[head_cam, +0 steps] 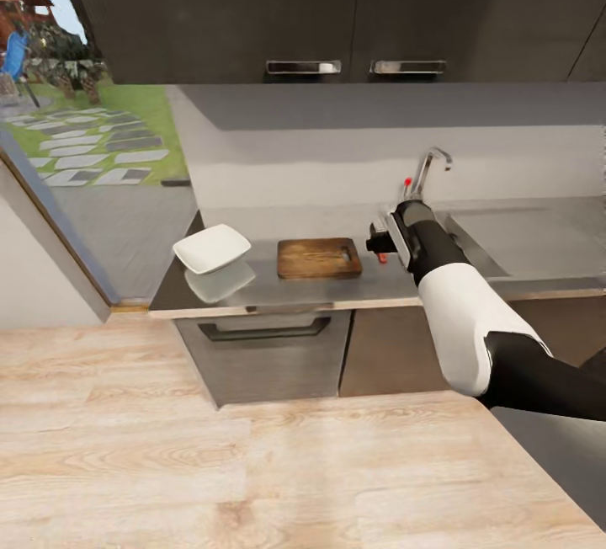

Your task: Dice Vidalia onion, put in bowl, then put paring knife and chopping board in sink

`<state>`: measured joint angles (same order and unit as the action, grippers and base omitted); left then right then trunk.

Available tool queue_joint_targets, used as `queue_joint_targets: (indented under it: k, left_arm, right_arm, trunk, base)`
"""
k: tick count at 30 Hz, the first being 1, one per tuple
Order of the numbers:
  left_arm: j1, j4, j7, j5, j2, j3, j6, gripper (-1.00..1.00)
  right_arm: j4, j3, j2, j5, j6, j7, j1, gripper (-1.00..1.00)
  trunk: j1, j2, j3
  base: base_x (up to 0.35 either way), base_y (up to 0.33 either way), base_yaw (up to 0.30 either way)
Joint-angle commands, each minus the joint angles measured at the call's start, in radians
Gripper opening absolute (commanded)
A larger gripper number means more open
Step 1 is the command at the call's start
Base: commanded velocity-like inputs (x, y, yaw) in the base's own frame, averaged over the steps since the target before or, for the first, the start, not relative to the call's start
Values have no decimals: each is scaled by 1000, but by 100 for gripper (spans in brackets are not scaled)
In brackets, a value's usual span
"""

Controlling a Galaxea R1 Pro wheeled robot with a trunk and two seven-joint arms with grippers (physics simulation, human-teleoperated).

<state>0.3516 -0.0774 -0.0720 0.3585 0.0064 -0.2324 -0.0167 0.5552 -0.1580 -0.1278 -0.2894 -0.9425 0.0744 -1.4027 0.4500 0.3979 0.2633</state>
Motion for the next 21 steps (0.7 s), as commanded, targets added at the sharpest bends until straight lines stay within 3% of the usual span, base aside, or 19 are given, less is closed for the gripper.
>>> queue_joint_targets:
  k: [1,15,20,21]
  left_arm:
    - [1,-2,0,8,0,-8,-2,100]
    - [1,-1,0,8,-3,-8,-2,100]
    - [1,-1,0,7,-2,-8,-4,100]
    - [1,-1,0,7,-2,-8,-4,100]
  right_arm:
    - [-10,-7,-2,-3,0,2,-1,100]
    - [-177,-8,4,-6,126,4,-1,100]
    - [-339,-9,18,-7,268,4,-1,100]
    - [-422,-8,33,-7,347,4,-1,100]
  trunk:
    - [0,2,2]
    - [0,2,2]
    - [0,2,2]
    - [0,2,2]
  base:
    - [-338,0,0]
    - [-339,0,0]
    - [-288,0,0]
    - [-158,0,0]
